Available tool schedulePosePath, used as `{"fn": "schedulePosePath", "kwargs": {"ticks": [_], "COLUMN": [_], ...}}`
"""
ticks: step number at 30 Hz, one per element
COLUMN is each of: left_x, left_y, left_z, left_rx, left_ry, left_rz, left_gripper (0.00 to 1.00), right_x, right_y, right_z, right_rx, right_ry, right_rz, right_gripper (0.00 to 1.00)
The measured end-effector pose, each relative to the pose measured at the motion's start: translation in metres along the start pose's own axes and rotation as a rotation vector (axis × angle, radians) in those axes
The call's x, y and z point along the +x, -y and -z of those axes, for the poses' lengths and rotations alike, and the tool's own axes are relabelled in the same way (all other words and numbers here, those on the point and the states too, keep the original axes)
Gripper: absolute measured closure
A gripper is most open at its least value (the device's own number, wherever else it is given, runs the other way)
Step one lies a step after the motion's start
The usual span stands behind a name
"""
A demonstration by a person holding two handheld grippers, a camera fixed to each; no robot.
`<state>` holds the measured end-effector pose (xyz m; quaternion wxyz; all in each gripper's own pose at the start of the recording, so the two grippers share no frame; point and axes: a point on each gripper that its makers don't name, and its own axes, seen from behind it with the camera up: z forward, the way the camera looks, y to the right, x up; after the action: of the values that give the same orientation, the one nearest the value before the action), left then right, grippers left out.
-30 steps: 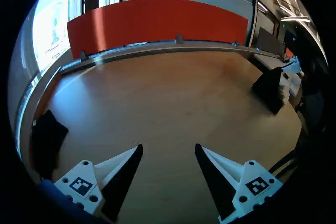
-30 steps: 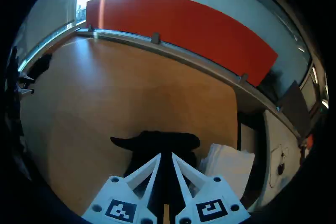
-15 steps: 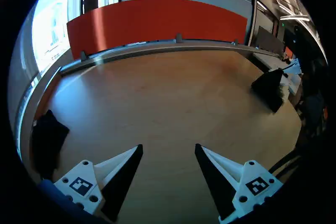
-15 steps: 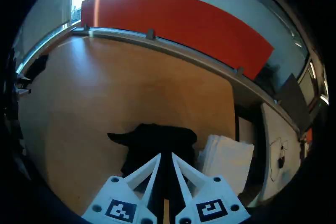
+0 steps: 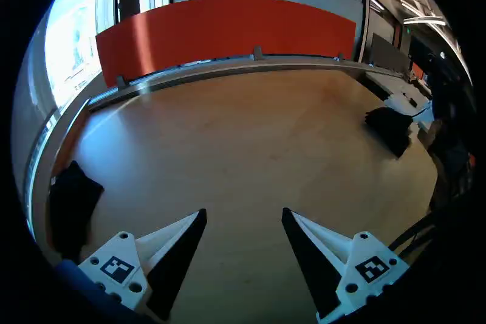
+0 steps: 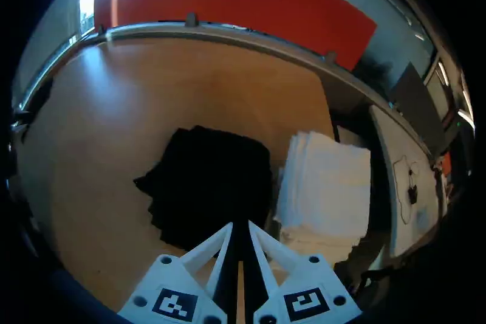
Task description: Fold towel
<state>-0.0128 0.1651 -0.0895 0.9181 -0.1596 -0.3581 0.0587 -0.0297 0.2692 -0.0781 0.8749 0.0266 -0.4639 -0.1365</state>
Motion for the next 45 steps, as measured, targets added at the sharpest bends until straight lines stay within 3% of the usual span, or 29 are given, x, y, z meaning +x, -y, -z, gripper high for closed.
{"fn": "schedulePosePath", "kwargs": {"ticks": [8, 27, 36, 45], "left_x": [-0.004, -0.007, -0.009, -0.006], "left_y": [0.007, 0.011, 0.013, 0.018], "left_z": [0.005, 0.008, 0.008, 0.01], "left_rx": [0.018, 0.034, 0.036, 0.039], "left_ry": [0.006, 0.012, 0.018, 0.012], "left_rz": [-0.007, -0.01, -0.012, -0.006], "left_gripper": [0.08, 0.08, 0.08, 0.08], "right_x": [-0.024, -0.058, -0.061, -0.051], "right_y": [-0.009, -0.006, -0.005, -0.009], "right_z": [-0.017, -0.044, -0.047, -0.031], "right_rx": [-0.014, -0.03, -0.044, -0.079], "right_ry": [0.04, 0.122, 0.129, 0.062], "right_rz": [-0.071, -0.125, -0.123, -0.118], "right_gripper": [0.97, 0.97, 0.97, 0.89]}}
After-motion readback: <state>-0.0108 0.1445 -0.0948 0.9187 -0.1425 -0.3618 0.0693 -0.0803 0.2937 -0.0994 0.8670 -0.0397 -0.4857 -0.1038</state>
